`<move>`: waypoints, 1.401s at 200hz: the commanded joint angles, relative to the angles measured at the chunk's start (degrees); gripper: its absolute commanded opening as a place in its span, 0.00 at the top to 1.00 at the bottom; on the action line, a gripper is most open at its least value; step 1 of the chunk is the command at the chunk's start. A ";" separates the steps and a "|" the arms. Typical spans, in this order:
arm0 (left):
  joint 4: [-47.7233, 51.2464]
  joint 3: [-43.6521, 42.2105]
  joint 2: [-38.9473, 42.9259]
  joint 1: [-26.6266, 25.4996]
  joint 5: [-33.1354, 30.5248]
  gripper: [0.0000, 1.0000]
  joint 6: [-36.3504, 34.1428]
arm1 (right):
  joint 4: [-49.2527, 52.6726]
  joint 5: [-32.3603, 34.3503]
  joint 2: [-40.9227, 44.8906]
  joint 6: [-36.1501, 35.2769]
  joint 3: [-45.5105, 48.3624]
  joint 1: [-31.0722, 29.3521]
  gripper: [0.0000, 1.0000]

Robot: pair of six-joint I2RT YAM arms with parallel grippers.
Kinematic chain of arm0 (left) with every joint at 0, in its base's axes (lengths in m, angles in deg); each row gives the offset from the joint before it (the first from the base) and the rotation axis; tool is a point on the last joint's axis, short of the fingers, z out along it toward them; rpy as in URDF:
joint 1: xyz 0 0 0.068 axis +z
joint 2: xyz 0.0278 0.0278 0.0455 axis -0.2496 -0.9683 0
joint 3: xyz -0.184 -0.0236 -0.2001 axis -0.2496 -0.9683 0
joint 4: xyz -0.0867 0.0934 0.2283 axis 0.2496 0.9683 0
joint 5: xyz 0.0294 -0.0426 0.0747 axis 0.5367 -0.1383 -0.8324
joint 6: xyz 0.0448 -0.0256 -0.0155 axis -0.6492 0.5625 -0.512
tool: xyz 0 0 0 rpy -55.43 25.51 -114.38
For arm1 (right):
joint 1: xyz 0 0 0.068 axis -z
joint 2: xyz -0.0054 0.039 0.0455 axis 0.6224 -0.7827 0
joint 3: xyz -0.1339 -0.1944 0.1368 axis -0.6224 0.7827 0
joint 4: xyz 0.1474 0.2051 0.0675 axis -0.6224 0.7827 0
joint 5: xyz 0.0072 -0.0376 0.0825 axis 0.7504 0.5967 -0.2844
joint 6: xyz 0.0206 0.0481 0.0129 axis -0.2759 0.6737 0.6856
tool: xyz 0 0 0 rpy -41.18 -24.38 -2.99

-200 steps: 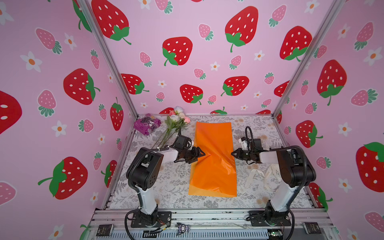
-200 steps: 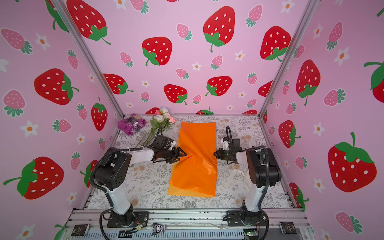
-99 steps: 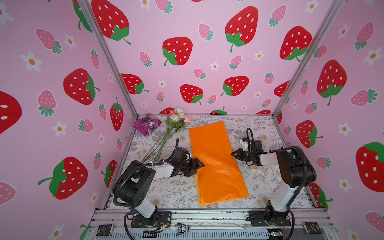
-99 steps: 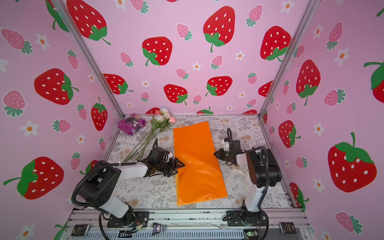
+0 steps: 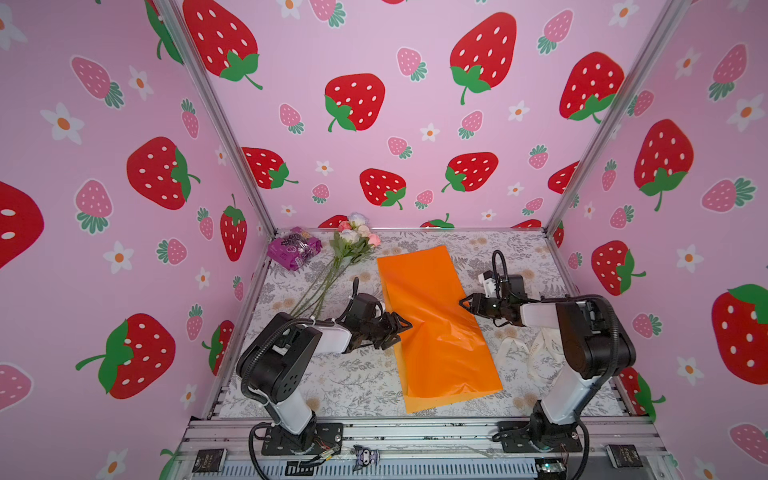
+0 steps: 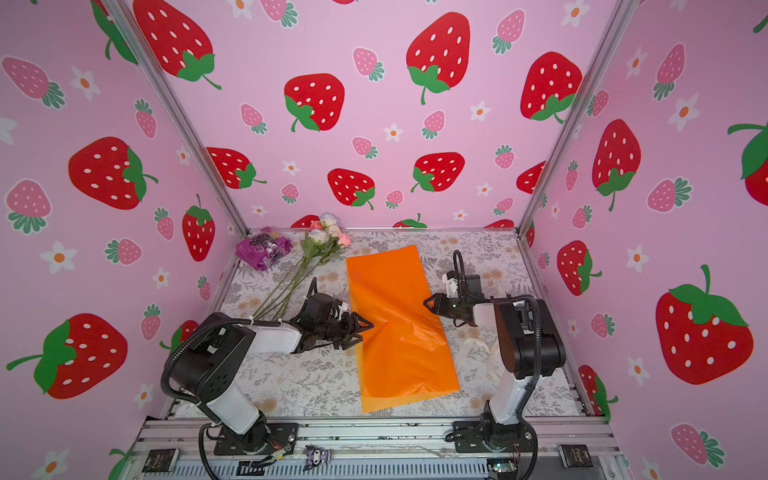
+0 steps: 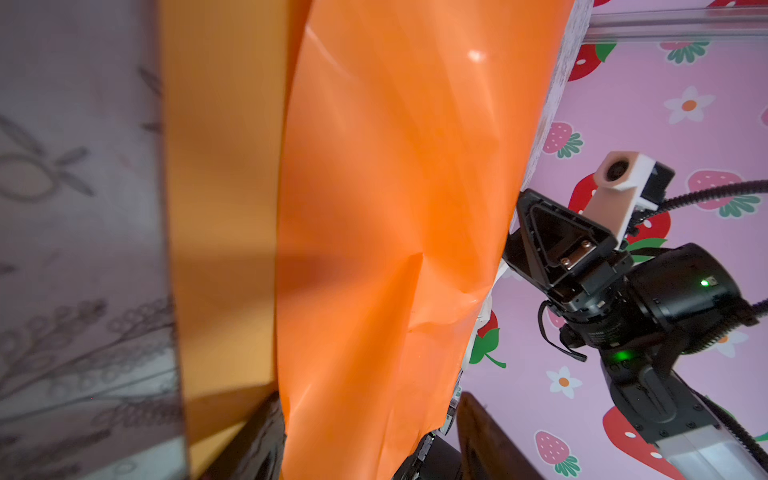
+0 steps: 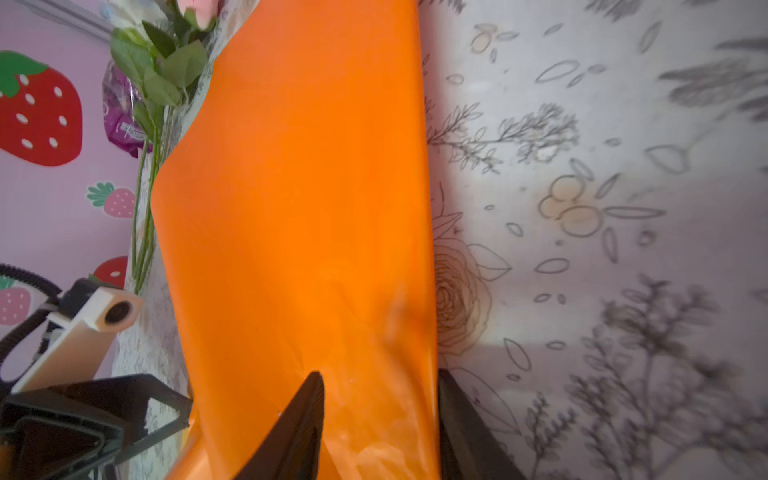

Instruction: Tie the bouquet of fake flowers

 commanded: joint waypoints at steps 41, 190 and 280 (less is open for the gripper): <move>-2.40 1.08 -1.27 -0.23 0.74 0.35 1.12 | 15.60 12.44 11.77 -7.40 -4.67 -0.23 0.14; 16.42 -3.37 14.94 -5.47 -4.57 0.32 -3.24 | 25.65 18.31 34.54 5.07 19.80 -2.23 0.38; 19.29 -4.57 16.37 -7.67 -4.73 0.29 -2.46 | 15.22 8.66 33.27 8.12 23.18 -2.21 0.94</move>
